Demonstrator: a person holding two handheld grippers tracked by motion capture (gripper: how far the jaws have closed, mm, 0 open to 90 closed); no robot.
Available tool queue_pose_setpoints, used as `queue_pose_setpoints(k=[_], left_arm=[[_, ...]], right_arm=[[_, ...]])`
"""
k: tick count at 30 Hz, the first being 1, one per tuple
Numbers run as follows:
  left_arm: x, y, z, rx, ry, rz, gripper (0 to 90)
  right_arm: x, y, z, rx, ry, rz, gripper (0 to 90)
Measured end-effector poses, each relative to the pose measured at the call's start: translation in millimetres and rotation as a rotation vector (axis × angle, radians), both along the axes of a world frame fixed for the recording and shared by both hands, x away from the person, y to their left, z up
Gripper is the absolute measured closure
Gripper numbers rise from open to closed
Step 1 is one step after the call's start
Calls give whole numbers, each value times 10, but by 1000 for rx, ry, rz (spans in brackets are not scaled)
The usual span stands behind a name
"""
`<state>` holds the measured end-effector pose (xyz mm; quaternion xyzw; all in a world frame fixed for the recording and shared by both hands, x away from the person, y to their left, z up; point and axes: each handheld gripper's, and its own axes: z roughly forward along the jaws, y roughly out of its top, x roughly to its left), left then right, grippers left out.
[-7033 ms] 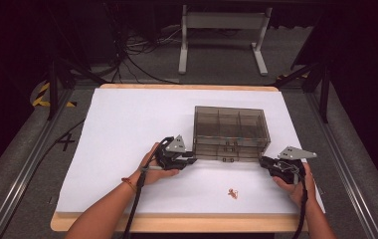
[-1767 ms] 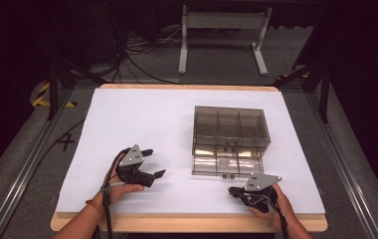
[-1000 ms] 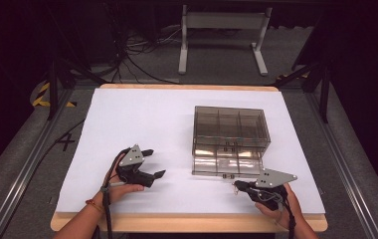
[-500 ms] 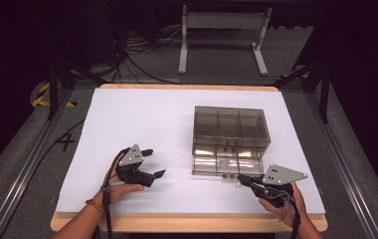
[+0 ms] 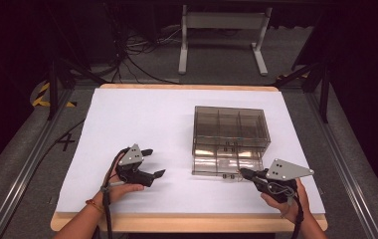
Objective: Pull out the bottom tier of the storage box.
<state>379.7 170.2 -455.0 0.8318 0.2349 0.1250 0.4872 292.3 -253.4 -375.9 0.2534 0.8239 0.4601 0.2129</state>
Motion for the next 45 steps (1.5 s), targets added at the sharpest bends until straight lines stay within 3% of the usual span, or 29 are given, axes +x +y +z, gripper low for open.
queue_pose_setpoints(k=[11,24,34,45], left_arm=[[0,0,1,2,1,1,133],[0,-2,0,3,0,-2,126],[3,-6,0,11,-2,-4,123],[1,6,0,-2,1,3,121]], right_arm=[[41,43,122,-2,-12,3,900],[200,127,236,13,-30,-3,900],[313,136,206,23,-21,-13,900],[492,177,41,10,2,-15,900]])
